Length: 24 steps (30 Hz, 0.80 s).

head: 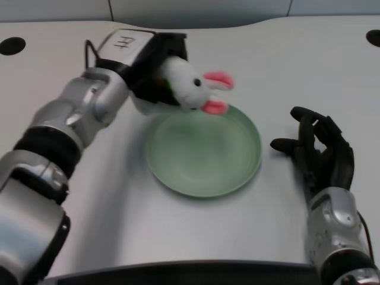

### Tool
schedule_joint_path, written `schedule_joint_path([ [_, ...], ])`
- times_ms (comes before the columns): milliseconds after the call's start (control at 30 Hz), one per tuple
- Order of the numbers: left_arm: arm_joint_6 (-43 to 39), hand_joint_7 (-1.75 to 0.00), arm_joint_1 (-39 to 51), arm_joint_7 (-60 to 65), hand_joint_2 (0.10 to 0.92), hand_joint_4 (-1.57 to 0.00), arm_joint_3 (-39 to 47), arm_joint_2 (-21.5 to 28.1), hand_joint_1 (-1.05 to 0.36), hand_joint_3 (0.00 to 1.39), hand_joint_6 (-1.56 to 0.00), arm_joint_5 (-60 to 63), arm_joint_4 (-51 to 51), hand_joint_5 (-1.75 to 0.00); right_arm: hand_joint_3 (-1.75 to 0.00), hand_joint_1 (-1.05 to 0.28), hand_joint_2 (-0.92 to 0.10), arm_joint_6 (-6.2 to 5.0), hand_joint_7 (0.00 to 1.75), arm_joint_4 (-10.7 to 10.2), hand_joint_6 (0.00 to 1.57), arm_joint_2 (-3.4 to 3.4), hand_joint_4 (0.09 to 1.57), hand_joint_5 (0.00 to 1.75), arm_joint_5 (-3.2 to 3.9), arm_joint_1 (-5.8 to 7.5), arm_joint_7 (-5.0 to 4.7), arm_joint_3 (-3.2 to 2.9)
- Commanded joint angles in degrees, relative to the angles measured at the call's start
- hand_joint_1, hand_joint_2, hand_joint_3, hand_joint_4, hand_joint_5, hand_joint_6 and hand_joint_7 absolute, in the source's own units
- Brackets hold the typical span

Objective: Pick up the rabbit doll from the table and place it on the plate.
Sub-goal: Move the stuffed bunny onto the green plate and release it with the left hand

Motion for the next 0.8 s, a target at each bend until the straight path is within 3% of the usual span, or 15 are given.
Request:
schedule_joint_path([
  [33,-0.1,-1.75,-1.4,-1.0,0.887,-0.86,-1.0,-2.4,-0.14,0.05,-0.65,0.3,1.3,-1.75,-0.41,-0.42,-0.92,0.52,1.0,-1.0,0.49,0.57,0.58,1.29,-0.05,0.65,-0.57,0.22],
  [133,-0.5,-1.75,-1.1,0.0,0.899,-0.87,-1.4,-4.2,-0.15,0.05,-0.66,0.3,2.7,-1.75,-0.41,-0.42,-0.92,0.83,1.01,-1.6,0.48,0.75,0.58,1.3,-0.25,0.81,-1.03,0.58],
  [267,-1.1,-1.75,-0.3,2.6,0.916,-0.88,-2.9,-5.9,-0.14,0.07,-0.68,1.4,4.6,-1.75,-0.41,-0.41,-0.92,1.29,1.03,-2.3,0.48,1.05,0.58,1.32,0.36,1.03,-0.74,0.37],
  [567,0.1,-1.75,0.7,3.0,0.915,-0.88,-4.5,-7.9,-0.12,0.11,-0.67,2.1,7.7,-1.75,-0.41,-0.42,-0.92,2.23,1.04,-3.0,0.47,0.87,0.57,1.32,-0.01,1.25,-1.61,0.83],
  [633,0.5,-1.75,0.7,2.2,0.911,-0.9,-4.4,-8.0,-0.12,0.13,-0.69,1.8,8.0,-1.75,-0.41,-0.42,-0.92,2.36,1.03,-3.1,0.47,0.89,0.57,1.31,0.17,1.29,-1.54,0.79],
  [767,1.2,-1.75,0.2,-3.1,0.849,-0.83,-4.1,-8.0,-0.26,0.08,-0.62,0.9,8.6,-1.75,-0.4,-0.41,-0.92,2.43,1.02,-3.2,0.47,0.93,0.57,1.31,0.29,1.3,-1.51,0.74],
  [800,1.4,-1.59,-0.1,-4.7,0.843,-0.81,-4.2,-7.9,-0.36,0.06,-0.62,0.8,8.6,-1.7,-0.4,-0.41,-0.92,2.46,1.01,-3.1,0.47,0.96,0.57,1.31,0.39,1.25,-1.45,0.66],
])
